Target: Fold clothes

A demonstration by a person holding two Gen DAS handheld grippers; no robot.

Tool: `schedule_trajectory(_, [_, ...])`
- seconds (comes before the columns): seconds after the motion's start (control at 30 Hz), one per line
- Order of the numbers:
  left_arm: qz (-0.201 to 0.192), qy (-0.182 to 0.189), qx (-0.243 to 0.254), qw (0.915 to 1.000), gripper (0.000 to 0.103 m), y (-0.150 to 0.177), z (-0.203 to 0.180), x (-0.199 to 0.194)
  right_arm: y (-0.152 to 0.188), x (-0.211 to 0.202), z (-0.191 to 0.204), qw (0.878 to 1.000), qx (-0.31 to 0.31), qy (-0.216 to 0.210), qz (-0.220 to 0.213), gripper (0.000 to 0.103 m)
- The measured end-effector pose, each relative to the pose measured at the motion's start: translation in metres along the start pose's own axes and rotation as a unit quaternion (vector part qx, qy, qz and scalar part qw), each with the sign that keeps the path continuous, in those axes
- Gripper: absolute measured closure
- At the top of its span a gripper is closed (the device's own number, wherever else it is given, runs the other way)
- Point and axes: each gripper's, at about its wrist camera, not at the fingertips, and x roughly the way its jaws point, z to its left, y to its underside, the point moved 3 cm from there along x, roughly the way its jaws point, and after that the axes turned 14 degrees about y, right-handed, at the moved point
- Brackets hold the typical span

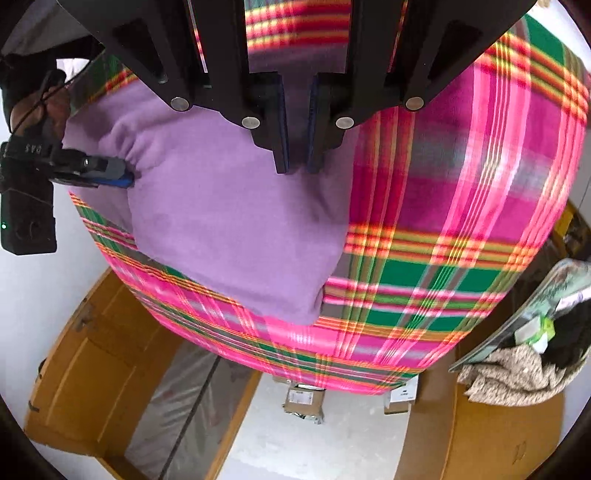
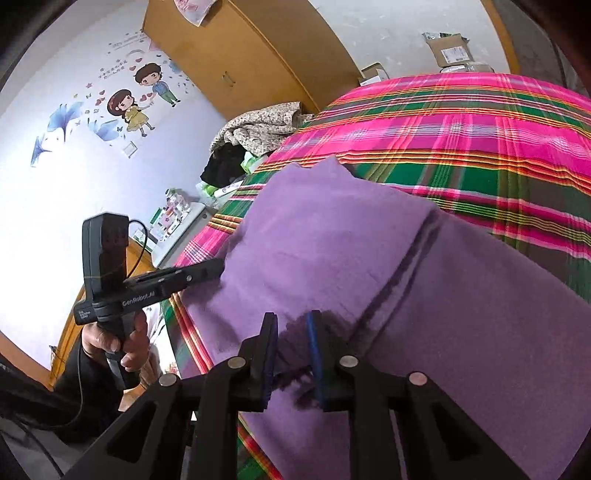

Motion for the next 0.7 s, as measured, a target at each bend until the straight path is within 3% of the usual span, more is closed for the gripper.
schedule_trajectory(0.23, [-0.005,-0.007,0.014,0.9999,0.092,0.004,-0.015,-0.006,0.004,-0.009,0.001,1.0,-0.011,0.019,-0.006,0.087])
schedule_trajectory(0.57, [0.028,0.072,0.068,0.9947,0.092,0.001,-0.077,0.034,-0.019,-0.012,-0.024,0.997,0.041,0.054,-0.034,0.084])
schedule_trajectory(0.7, [0.049,0.079,0.069,0.9933,0.092,0.009,-0.081,0.046,-0.029,-0.008,-0.033,0.995,0.057,0.064,-0.041,0.084])
